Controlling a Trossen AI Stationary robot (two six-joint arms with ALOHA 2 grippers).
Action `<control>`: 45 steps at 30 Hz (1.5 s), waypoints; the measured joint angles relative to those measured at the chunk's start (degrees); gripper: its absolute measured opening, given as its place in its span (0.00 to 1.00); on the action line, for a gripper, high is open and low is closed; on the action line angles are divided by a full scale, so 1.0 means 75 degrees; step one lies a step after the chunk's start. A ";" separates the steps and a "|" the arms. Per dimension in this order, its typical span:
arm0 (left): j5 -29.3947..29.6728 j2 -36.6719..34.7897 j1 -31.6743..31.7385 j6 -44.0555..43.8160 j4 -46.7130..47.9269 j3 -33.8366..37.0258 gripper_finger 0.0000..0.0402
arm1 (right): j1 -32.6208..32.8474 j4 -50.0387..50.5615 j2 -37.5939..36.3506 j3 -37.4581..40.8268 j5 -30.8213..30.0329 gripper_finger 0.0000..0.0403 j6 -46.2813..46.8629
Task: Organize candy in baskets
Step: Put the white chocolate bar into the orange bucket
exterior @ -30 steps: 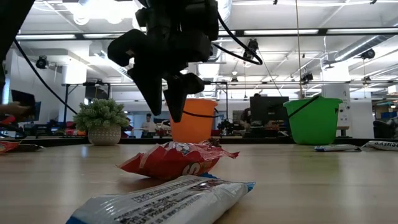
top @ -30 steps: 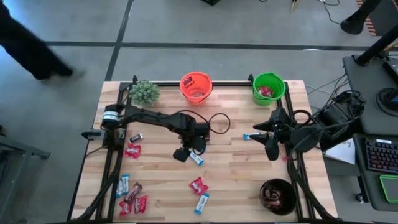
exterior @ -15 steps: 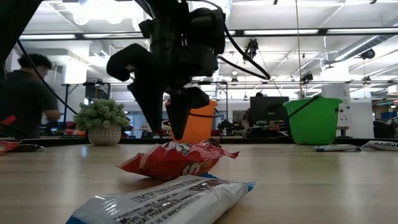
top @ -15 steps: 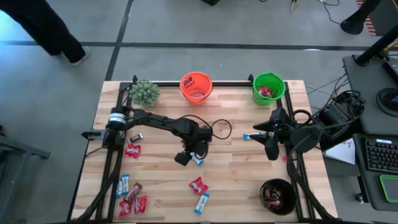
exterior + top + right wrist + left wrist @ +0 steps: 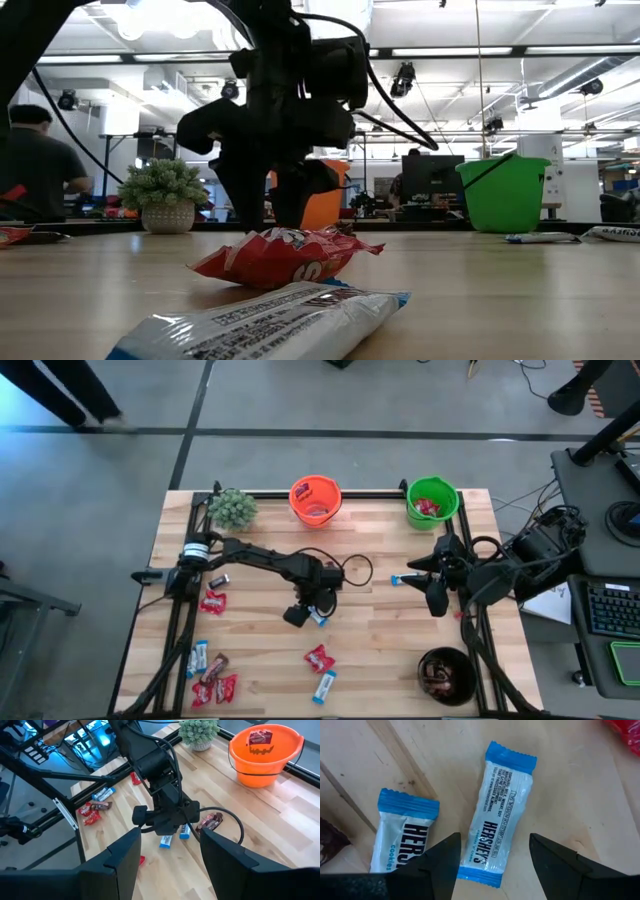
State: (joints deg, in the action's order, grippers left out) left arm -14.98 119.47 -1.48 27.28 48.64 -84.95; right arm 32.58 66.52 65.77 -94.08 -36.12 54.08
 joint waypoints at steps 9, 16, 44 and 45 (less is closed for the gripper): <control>0.0229 0.0013 0.0000 -0.0064 -0.0040 0.0005 0.50 | 0.0000 -0.0050 0.0001 0.0000 0.0000 0.48 -0.0006; 0.0177 0.0010 0.0003 -0.0165 -0.0164 0.0164 0.45 | 0.0000 -0.0346 -0.0007 0.0000 -0.0003 0.48 -0.0087; 0.0270 0.0193 -0.0003 -0.0722 -0.0547 0.0274 0.52 | 0.0000 -0.0347 -0.0019 0.0000 0.0000 0.48 -0.0067; 0.0271 0.0222 -0.0003 -0.0741 -0.0545 0.0274 0.52 | 0.0000 -0.0350 -0.0026 0.0000 0.0003 0.48 -0.0067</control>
State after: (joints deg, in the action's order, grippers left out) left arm -12.95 121.14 -1.50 21.72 44.56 -82.89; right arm 32.58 63.90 65.57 -94.08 -36.10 53.58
